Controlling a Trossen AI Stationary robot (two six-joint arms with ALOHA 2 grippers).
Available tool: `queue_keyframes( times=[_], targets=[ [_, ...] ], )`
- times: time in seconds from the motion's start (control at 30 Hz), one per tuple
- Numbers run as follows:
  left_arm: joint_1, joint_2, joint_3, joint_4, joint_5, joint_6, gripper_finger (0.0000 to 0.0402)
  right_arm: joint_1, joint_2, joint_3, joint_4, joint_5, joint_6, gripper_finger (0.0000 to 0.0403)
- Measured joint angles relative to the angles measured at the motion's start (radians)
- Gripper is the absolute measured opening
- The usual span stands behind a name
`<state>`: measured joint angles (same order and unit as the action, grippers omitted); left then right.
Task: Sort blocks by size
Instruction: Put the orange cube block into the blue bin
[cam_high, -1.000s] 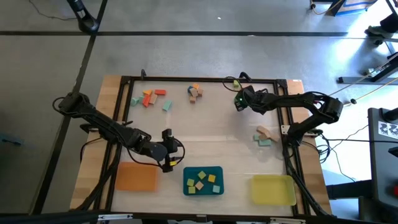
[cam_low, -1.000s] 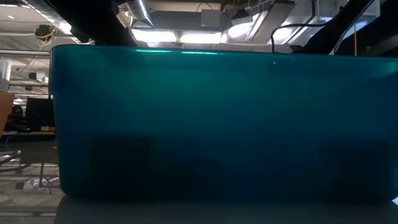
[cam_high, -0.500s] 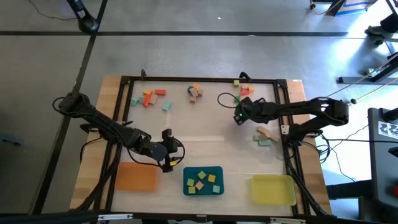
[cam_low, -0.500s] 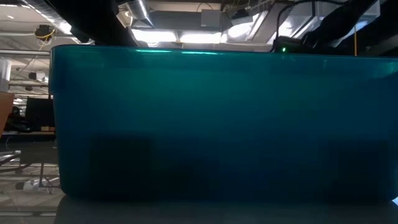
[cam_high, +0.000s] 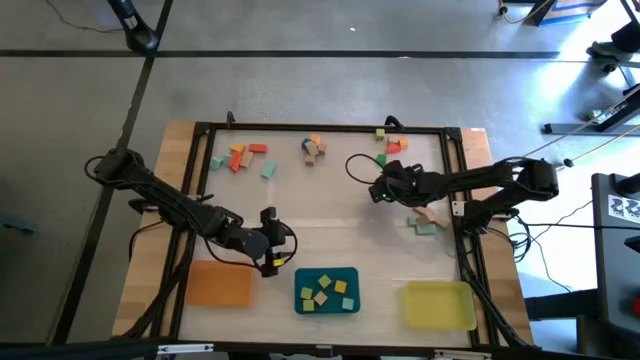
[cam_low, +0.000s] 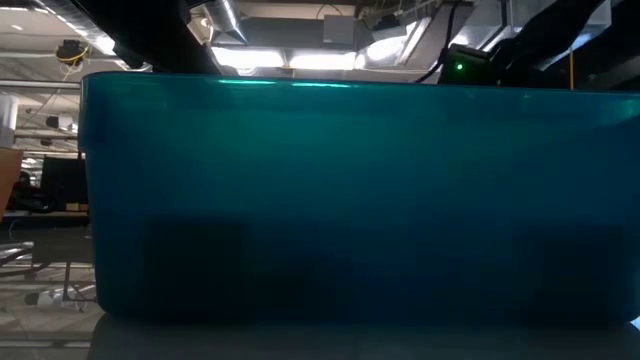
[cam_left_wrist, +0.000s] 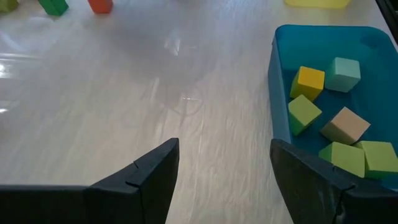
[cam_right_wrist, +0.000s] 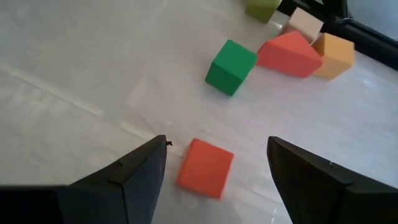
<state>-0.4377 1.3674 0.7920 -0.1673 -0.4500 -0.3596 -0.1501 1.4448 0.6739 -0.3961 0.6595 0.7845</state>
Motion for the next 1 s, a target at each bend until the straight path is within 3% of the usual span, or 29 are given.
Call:
queue_keyframes(
  times=[0.57, 0.87, 1.0],
  targets=[
    [0.0, 0.0, 0.0, 0.0, 0.0, 0.001, 0.0237, -0.001, 0.161, 0.001, 0.07, -0.001, 0.049, 0.0268],
    [0.0, 0.0, 0.0, 0.001, 0.0, 0.004, 0.0237, -0.001, 0.164, 0.002, 0.093, -0.017, 0.028, 0.0143],
    [0.0, 0.0, 0.0, 0.001, 0.0, 0.002, 0.0237, -0.001, 0.164, 0.003, 0.097, -0.013, 0.006, 0.0132]
  ],
)
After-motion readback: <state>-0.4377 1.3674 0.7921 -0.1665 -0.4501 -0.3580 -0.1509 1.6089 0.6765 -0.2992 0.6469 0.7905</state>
